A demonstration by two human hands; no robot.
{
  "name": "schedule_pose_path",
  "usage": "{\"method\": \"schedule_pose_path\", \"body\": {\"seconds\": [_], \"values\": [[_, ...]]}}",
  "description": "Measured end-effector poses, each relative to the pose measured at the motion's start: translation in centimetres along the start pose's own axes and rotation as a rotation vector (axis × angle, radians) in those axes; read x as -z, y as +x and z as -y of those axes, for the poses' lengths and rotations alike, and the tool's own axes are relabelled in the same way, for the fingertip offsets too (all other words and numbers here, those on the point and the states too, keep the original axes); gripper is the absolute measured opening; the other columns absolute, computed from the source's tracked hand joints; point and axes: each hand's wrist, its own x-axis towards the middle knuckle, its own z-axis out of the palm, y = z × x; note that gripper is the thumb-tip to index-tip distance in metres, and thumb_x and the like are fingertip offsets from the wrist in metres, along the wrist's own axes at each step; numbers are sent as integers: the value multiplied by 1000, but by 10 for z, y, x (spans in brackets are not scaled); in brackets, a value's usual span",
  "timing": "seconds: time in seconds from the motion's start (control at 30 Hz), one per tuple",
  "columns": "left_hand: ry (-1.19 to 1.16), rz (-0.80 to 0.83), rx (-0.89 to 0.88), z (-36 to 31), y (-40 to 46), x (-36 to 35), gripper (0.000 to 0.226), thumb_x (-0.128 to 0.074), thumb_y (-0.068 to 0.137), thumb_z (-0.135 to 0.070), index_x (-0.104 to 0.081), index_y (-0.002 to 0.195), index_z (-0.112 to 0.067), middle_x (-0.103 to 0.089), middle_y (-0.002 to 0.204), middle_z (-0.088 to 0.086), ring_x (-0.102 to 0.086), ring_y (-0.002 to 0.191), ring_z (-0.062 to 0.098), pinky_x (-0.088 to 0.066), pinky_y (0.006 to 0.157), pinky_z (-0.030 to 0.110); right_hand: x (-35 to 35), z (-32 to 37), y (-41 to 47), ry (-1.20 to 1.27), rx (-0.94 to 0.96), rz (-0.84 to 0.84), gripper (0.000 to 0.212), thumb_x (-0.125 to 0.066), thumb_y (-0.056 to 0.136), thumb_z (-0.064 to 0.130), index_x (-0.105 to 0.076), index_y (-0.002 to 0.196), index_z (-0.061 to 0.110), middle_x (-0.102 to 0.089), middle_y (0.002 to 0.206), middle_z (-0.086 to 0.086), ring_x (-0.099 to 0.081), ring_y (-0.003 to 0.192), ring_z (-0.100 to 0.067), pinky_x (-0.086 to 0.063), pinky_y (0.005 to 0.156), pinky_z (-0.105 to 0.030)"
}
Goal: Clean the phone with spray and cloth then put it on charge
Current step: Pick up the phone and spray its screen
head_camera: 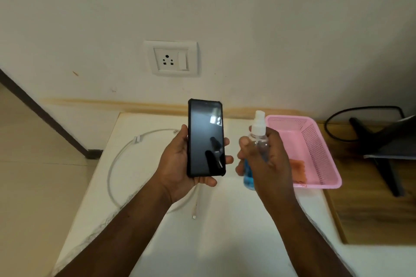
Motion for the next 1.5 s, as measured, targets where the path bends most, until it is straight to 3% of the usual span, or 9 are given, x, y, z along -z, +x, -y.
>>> {"method": "schedule_pose_path", "body": {"seconds": [0.1, 0.2, 0.33, 0.5, 0.7, 0.83, 0.97, 1.1, 1.5], "values": [[41, 13, -13, 2, 4, 1, 70, -22, 100, -61, -64, 132, -15, -66, 125, 19, -70, 85, 35, -56, 47, 34, 7, 8, -1, 383, -109, 224, 56, -56, 84, 59, -55, 104, 7, -64, 79, -13, -64, 64, -28, -55, 60, -38], [107, 20, -21, 2, 2, 6, 75, -21, 99, -62, -58, 136, -9, -66, 114, 17, -66, 75, 33, -52, 47, 33, 5, 14, -7, 819, -245, 538, 46, -46, 95, 48, -61, 114, 9, -65, 90, -13, -65, 70, -26, -57, 61, -37], [123, 10, -42, 1, 2, 5, 71, -20, 100, -62, -56, 139, -14, -67, 110, 13, -65, 79, 36, -51, 45, 32, 4, 14, -8, 980, -260, 610, 45, -48, 97, 39, -48, 130, 9, -63, 100, -15, -65, 65, -24, -57, 56, -33], [96, -47, -47, 5, 0, 5, 66, -21, 101, -60, -62, 134, -19, -71, 114, 16, -71, 83, 36, -53, 45, 33, 10, 3, -6, 830, -134, 531, 51, -48, 97, 36, -34, 146, 30, -64, 97, -13, -64, 61, -22, -56, 56, -33], [57, -37, -30, 7, -1, 0, 64, -23, 101, -61, -62, 133, -23, -68, 124, 19, -71, 93, 39, -56, 46, 34, 16, 3, 3, 369, -108, 334, 50, -50, 91, 32, -41, 133, 59, -67, 89, -3, -64, 57, -29, -53, 52, -38], [98, -45, -16, 9, -1, -1, 63, -22, 100, -63, -70, 123, -29, -69, 124, 18, -68, 105, 45, -56, 47, 33, 16, 10, 4, -111, 99, 235, 55, -60, 87, 47, -34, 132, 65, -64, 90, 20, -69, 61, -15, -53, 48, -23], [104, -78, -10, 12, 0, -2, 61, -27, 100, -64, -70, 122, -27, -74, 112, 16, -73, 88, 38, -55, 45, 34, 5, 16, 7, -460, 268, 198, 67, -61, 87, 51, -19, 136, 69, -56, 99, 41, -67, 75, -1, -56, 53, -18], [108, -82, -16, 11, 0, -4, 59, -32, 98, -64, -72, 120, -27, -74, 109, 15, -73, 84, 40, -54, 45, 35, -8, 19, 14, -624, 317, 199, 69, -59, 85, 49, -16, 136, 68, -60, 119, 21, -65, 90, -8, -60, 76, -32], [110, -90, -11, 12, 3, 4, 59, -29, 99, -64, -72, 119, -28, -75, 106, 13, -74, 85, 40, -56, 46, 36, -16, 11, 23, -740, 276, 172, 70, -58, 89, 42, -11, 133, 66, -59, 124, 11, -64, 88, -13, -61, 63, -27]]}}
